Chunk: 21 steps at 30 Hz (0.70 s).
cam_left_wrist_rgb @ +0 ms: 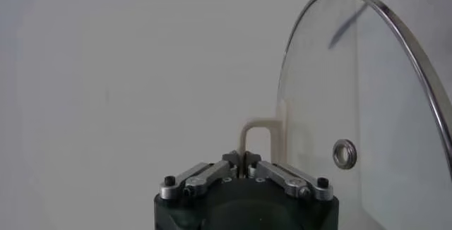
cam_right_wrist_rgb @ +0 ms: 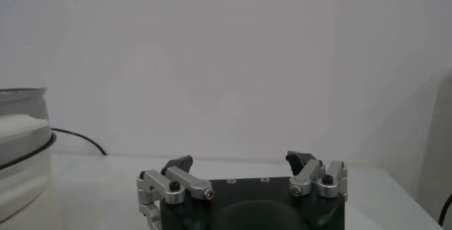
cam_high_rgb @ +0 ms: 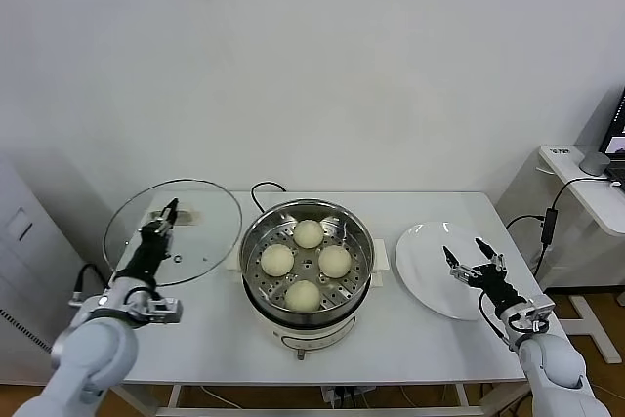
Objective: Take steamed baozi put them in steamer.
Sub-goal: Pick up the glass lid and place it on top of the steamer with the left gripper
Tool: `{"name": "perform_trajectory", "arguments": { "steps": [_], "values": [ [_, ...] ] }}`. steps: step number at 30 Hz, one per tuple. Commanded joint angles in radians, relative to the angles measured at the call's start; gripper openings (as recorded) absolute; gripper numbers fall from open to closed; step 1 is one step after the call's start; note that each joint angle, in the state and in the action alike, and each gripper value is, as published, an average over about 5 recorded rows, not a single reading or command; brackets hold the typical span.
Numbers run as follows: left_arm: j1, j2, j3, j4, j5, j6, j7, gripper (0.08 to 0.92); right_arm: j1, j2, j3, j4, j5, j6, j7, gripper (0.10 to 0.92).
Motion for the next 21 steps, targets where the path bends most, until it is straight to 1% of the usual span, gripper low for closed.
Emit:
{"name": "perform_trajectory", "arguments": {
  "steps": [1,5,9,21],
  "values": [
    [-0.092,-0.053,0.264,-0.132,0.125,0.268,0.131,0.105,0.005,-0.008,-0.003,-0.001,0.000,-0.004,0.003,0.823],
    [-0.125,-0.098,0.330,-0.131,0.135,0.303,0.155,0.105,0.006,-0.007,-0.004,-0.005,-0.001,-0.004,0.003,0.823],
    [-0.146,-0.153,0.387,-0.109,0.180,0.316,0.159,0.105,0.006,-0.005,-0.004,-0.006,-0.003,-0.004,0.003,0.823],
    [-0.190,-0.266,0.478,-0.039,0.314,0.313,0.154,0.105,0.001,-0.001,-0.003,-0.009,-0.003,-0.003,0.001,0.823]
  ]
}}
